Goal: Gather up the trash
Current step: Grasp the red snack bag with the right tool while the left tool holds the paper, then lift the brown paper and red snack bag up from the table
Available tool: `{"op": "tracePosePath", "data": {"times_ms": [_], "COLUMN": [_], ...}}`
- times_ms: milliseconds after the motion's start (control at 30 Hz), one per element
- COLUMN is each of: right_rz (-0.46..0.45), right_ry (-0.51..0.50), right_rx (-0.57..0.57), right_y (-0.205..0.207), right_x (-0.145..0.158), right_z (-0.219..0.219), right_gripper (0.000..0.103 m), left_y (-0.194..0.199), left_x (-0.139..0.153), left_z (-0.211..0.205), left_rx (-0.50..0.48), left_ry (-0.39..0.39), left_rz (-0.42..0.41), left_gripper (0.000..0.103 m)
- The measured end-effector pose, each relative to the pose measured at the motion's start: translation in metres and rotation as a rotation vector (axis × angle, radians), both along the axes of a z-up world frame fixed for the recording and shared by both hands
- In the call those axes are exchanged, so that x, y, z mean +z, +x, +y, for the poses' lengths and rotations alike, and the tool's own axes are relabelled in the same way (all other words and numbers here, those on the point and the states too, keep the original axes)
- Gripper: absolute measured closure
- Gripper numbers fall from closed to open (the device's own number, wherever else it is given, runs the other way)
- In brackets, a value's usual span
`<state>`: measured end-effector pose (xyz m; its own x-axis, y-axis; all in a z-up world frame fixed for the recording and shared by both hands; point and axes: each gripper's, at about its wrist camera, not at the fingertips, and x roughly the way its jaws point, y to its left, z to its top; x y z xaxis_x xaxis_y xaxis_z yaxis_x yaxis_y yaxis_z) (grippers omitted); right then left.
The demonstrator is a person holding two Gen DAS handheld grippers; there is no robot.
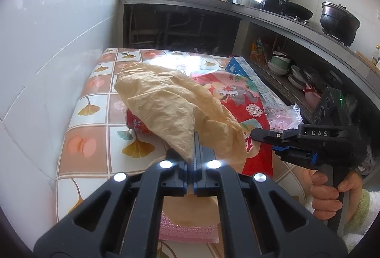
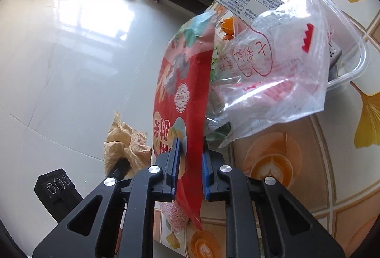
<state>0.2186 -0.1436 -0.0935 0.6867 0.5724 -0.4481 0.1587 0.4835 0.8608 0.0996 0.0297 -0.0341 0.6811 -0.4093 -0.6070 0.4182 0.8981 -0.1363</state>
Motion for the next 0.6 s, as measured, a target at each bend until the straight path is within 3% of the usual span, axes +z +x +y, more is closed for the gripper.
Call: {"op": "tracePosePath", "data": {"times_ms": [233, 467, 600], "right_rz": [-0.016, -0.021, -0.053], "right_ry": [-0.053, -0.060, -0.116], "right_rx": [0.033, 0.050, 0.067], "right_y": [-0.005, -0.012, -0.023], "right_x": [0.011, 0.023, 0.040], "right_z": [0.004, 0.001, 0.000], "right_gripper": [0.097, 0.098, 0.099], "left_y": [-0.002, -0.004, -0.007], "left_x": [0.008, 0.018, 0.026], "left_z": [0.005, 0.008, 0.012], "left_rx": [0.014, 0.039, 0.059], "left_ry": [-0.002, 0.018, 0.014], "left_rz": [-0.022, -0.050, -0.071], "left_gripper": [0.101, 0.101, 0.101]}}
